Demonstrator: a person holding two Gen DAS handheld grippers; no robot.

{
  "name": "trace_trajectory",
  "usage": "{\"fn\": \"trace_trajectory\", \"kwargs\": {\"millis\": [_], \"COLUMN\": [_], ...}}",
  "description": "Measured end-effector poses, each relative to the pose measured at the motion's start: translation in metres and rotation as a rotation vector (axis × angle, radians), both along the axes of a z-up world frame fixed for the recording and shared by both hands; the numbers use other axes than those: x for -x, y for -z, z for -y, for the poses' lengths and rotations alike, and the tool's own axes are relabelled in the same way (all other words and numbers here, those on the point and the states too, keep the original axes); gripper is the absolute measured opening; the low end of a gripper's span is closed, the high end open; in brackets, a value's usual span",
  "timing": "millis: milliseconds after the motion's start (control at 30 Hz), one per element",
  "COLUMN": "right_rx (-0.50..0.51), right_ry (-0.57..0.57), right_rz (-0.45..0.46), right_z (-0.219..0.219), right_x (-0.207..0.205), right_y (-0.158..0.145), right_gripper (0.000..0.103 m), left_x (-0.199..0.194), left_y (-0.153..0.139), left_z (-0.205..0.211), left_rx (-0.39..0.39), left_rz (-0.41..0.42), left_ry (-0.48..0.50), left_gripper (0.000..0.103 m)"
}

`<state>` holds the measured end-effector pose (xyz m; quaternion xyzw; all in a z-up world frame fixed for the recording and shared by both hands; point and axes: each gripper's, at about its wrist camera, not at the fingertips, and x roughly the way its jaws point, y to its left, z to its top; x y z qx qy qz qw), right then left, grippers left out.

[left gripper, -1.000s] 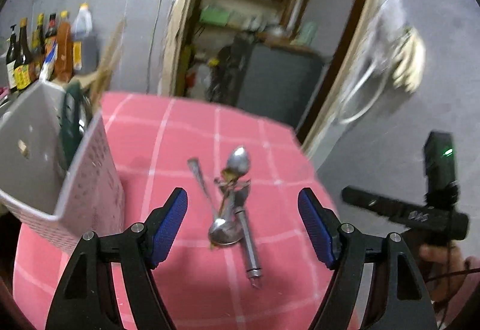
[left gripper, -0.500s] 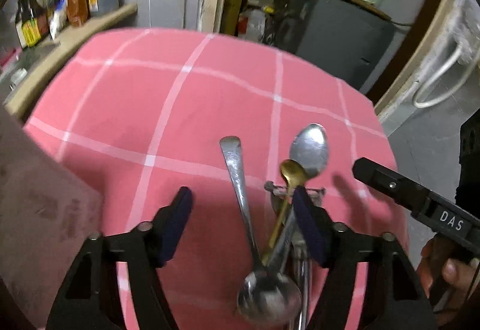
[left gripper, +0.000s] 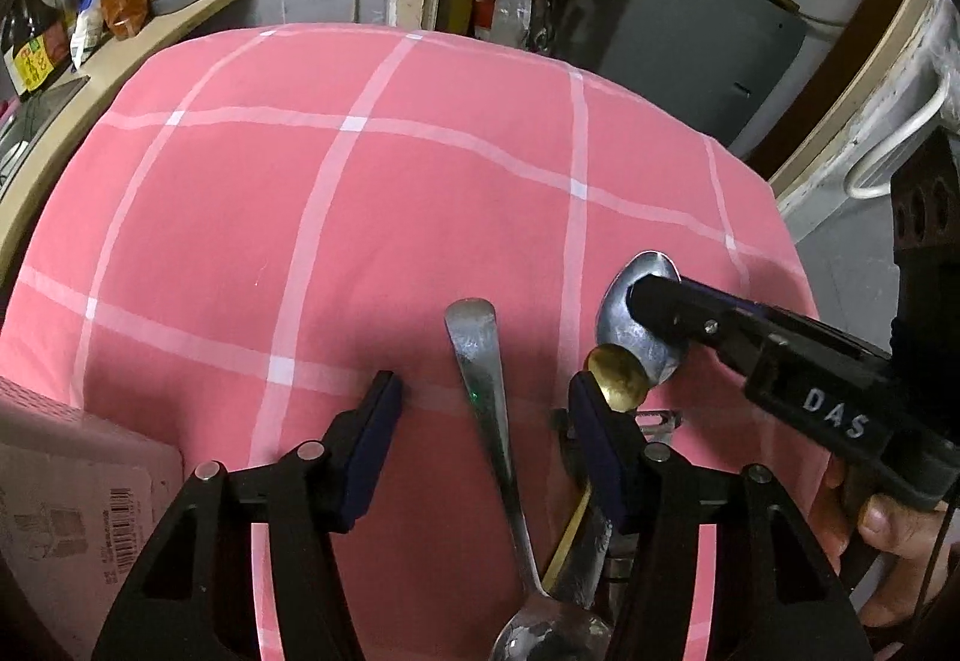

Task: Organize utensils
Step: 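Grasp a metal spoon with the right tool while the left tool grasps another spoon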

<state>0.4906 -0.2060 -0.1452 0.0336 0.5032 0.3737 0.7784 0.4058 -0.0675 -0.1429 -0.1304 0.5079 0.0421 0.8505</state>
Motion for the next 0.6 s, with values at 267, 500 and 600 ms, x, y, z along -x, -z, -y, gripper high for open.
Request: {"fn": "trace_trajectory", "kwargs": {"millis": [267,500,600], "right_rx": [-0.028,-0.062,-0.07], "right_ry": [0.03,0.078,0.099], "right_rz": [-0.029,-0.039,-0.018], "right_z": [0.005,0.015,0.021], "right_x": [0.004,0.016,0.024], "right_y": [0.002,-0.003,-0.01], "right_gripper": [0.007,0.005,0.004], "left_x": [-0.004,-0.003,0.006], "left_y": [0.0,-0.001,-0.01], "left_z": [0.006,-0.005,-0.004], "left_rx": [-0.068,0.039,0.096], "left_rz": [-0.009,0.009,0.063], "left_ry": [-0.008,-0.023,-0.015], "left_gripper": [0.025,0.009,0.009]}}
